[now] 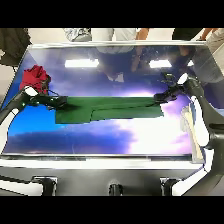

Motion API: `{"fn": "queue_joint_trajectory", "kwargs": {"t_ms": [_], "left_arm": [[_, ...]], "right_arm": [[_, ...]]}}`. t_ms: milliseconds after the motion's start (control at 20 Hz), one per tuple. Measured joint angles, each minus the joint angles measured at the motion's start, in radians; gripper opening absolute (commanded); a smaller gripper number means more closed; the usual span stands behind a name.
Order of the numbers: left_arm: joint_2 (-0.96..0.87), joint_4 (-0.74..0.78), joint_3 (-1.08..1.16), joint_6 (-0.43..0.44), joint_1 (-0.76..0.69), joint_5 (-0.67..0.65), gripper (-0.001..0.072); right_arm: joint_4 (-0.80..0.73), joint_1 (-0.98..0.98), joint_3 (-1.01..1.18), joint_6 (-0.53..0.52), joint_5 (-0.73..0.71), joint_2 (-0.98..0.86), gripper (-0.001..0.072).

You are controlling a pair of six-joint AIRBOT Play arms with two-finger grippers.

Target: Fold the shirts.

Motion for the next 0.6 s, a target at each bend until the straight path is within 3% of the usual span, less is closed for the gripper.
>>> {"fn": "queue_joint_trajectory", "kwargs": {"t_ms": [50,200,300,600], "left_arm": [[-0.006,-0.003,0.011,-0.003,0.004,-0.005,0.0511],[-0.004,-0.005,0.072,-0.01,0.033,-0.053,0.051],[0.02,-0.006,0.108,-0.009,0.051,-0.082,0.051],[0.15,-0.008,0.143,-0.011,0.023,-0.123,0.0509]], "right_arm": [[0.0,0.0,0.009,-0.002,0.01,-0.002,0.0593],[0.004,-0.034,0.037,-0.052,0.062,0.021,0.0683],[0.023,-0.09,0.044,-0.073,0.114,0.023,0.0708],[0.274,-0.196,-0.007,-0.075,0.235,-0.069,0.0709]]}}
